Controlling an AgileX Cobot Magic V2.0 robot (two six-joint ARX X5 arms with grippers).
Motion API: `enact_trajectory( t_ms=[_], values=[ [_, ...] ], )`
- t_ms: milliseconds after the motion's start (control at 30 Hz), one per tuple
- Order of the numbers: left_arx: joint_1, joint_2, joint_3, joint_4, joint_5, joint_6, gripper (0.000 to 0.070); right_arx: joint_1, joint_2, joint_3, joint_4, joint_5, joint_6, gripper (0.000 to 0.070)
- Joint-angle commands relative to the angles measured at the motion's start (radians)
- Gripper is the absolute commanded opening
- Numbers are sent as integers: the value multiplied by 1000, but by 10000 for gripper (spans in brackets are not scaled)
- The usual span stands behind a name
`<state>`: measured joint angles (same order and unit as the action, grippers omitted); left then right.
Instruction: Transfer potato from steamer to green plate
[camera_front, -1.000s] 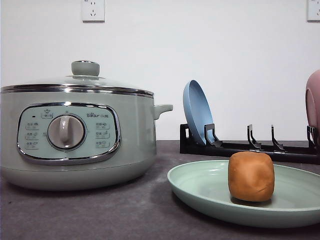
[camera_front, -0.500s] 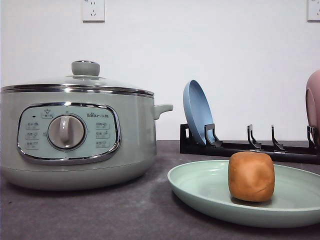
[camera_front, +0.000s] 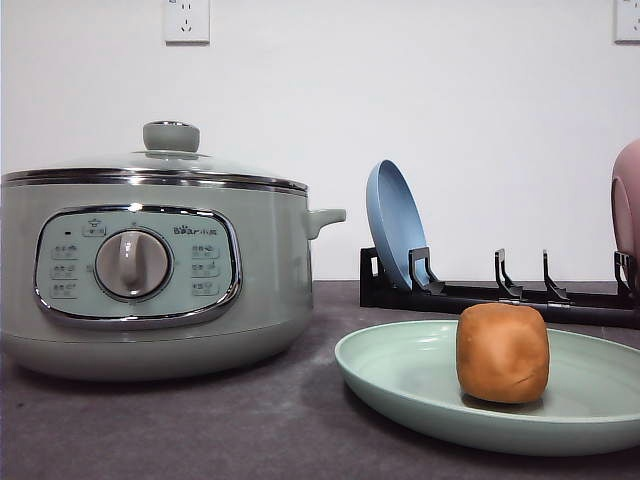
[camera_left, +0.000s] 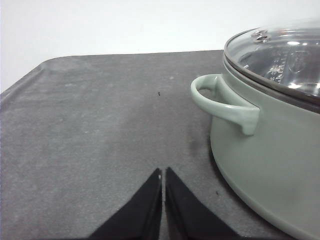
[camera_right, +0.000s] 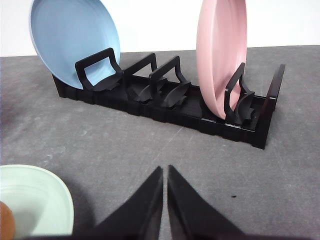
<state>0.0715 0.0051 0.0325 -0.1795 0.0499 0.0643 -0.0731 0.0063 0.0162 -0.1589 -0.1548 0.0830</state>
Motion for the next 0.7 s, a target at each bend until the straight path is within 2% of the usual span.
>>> enact_trajectory(
  t_ms=[0,667],
  values=[
    [0,-2,-20,-7,-2,-2,2,-2,-3,-5,2,-1,10,1],
    [0,-2,-20,-7,-2,-2,2,-2,-3,-5,2,-1,10,1]
  ],
)
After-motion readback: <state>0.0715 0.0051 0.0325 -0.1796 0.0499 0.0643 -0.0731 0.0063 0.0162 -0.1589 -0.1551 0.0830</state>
